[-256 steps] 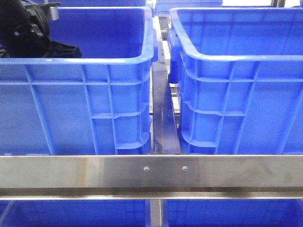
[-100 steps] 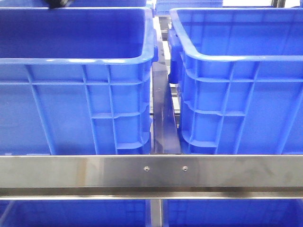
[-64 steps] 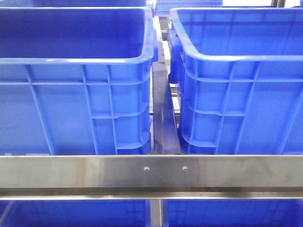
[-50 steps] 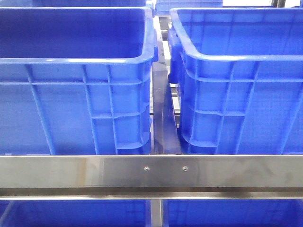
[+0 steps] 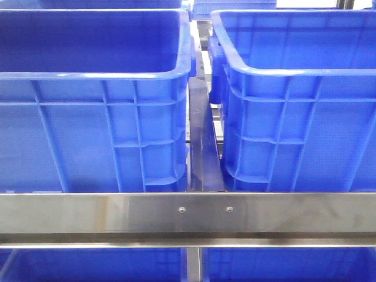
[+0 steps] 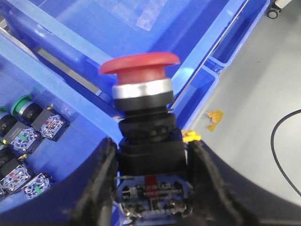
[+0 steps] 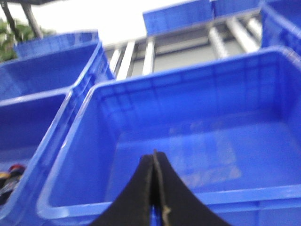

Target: Pick red and yellow buttons and place in box

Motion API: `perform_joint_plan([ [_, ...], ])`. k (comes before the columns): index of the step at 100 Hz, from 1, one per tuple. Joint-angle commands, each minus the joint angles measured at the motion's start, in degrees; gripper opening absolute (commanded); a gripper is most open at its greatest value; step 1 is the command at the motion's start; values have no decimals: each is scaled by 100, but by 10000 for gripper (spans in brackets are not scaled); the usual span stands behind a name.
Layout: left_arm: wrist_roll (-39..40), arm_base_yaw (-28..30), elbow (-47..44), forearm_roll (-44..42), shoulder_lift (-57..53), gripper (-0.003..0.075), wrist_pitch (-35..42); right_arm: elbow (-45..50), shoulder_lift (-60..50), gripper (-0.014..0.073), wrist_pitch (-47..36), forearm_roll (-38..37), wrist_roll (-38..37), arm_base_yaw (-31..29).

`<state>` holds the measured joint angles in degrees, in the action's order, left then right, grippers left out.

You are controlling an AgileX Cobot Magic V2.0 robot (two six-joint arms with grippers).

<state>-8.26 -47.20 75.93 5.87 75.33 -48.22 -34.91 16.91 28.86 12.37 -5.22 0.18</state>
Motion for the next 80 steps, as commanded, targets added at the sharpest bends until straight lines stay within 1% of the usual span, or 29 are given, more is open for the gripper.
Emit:
perform_joint_plan([
  [1,3,-48,207,56,-193,-19,335,-554,487,-68,2,313,0,5],
  [22,3,-48,207,56,-193,-19,328,-673,1114,-64,81,1098,6,5],
  [29,3,-48,207,56,-193,-19,328,-673,1230,-36,145,1258,6,5],
  [33,3,-48,207,56,-193,-19,328,-673,1294,6,196,1340,6,5],
  [38,3,-48,207,56,-193,-19,328,-673,1358,83,251,1455,6,5],
  [43,3,-48,207,56,-193,-19,328,-673,1414,195,306,1556,6,5],
  [45,3,-48,207,56,-193,-19,328,-673,1429,225,314,1605,6,5],
  [50,3,-48,207,56,-193,-19,328,-673,1471,347,344,1721,6,5],
  [57,3,-48,207,56,-193,-19,328,-673,1516,470,355,2030,6,5],
  [62,3,-48,207,56,-193,-19,328,-673,1560,514,355,2301,23,5],
  [68,3,-48,207,56,-193,-19,328,-673,1652,522,371,2690,135,5],
  [73,3,-48,207,56,-193,-19,328,-680,1761,519,418,3078,415,5],
  [80,3,-48,207,56,-193,-19,328,-700,1989,519,515,3775,1012,5],
])
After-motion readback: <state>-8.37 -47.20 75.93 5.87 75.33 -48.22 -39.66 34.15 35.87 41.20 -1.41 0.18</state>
